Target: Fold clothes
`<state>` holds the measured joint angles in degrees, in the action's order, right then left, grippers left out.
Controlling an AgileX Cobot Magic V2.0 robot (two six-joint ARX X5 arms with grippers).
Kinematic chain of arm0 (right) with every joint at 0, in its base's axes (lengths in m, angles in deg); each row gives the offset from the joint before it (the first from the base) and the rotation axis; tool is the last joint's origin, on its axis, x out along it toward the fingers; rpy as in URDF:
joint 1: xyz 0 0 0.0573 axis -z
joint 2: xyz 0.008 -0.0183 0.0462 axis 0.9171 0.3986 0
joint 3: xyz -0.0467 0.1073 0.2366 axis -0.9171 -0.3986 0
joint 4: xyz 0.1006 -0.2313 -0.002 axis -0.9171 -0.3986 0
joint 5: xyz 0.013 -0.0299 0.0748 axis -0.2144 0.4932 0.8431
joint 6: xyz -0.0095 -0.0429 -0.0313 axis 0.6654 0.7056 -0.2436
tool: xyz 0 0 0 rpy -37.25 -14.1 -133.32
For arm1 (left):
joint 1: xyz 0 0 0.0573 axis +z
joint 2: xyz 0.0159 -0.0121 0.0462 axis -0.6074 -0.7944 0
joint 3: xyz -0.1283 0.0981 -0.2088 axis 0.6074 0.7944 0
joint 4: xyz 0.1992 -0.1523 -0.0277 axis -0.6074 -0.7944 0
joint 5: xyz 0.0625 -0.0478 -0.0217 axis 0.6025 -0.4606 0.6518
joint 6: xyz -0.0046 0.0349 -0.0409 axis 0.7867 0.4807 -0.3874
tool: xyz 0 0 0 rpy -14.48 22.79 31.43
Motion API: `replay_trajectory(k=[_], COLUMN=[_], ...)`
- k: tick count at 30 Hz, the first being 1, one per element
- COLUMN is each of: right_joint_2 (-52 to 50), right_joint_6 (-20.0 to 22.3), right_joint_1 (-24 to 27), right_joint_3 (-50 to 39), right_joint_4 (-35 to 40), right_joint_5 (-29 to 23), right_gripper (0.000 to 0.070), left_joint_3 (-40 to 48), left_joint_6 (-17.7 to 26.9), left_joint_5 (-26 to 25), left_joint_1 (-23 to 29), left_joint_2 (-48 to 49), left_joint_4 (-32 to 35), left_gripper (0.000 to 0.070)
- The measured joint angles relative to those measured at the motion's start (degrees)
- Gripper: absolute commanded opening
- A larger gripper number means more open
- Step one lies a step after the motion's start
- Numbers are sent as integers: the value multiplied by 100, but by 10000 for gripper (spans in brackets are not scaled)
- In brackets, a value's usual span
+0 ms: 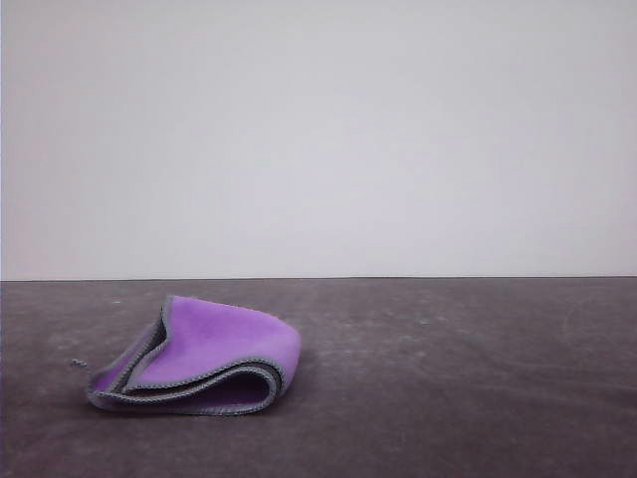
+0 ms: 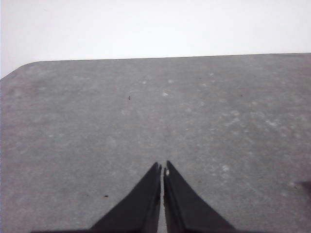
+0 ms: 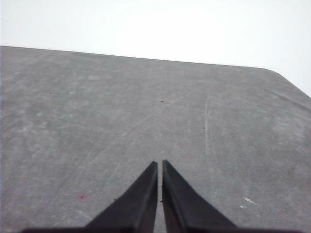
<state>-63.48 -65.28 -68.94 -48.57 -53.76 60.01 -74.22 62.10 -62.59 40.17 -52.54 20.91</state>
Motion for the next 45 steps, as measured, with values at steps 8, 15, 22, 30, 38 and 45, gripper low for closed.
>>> replay_trajectory(k=[8,15,22,30,38,45], right_joint_2=[0,0,0,0,0,0], right_joint_6=[9,9,9,9,9,9], right_joint_1=[4,4,4,4,4,4], right_joint_3=[0,0,0,0,0,0], right_joint_4=[-1,-1,-1,-1,-1,-1], right_joint_5=[2,4,2,2,2,2], right_gripper=[14,14,14,14,14,14], left_joint_3=[0,0,0,0,0,0], left_joint_6=[0,0,0,0,0,0], left_joint_5=[0,0,0,0,0,0], left_joint_1=[0,0,0,0,0,0], left_joint_2=[0,0,0,0,0,0], left_joint_4=[0,0,0,0,0,0], left_gripper=[0,0,0,0,0,0])
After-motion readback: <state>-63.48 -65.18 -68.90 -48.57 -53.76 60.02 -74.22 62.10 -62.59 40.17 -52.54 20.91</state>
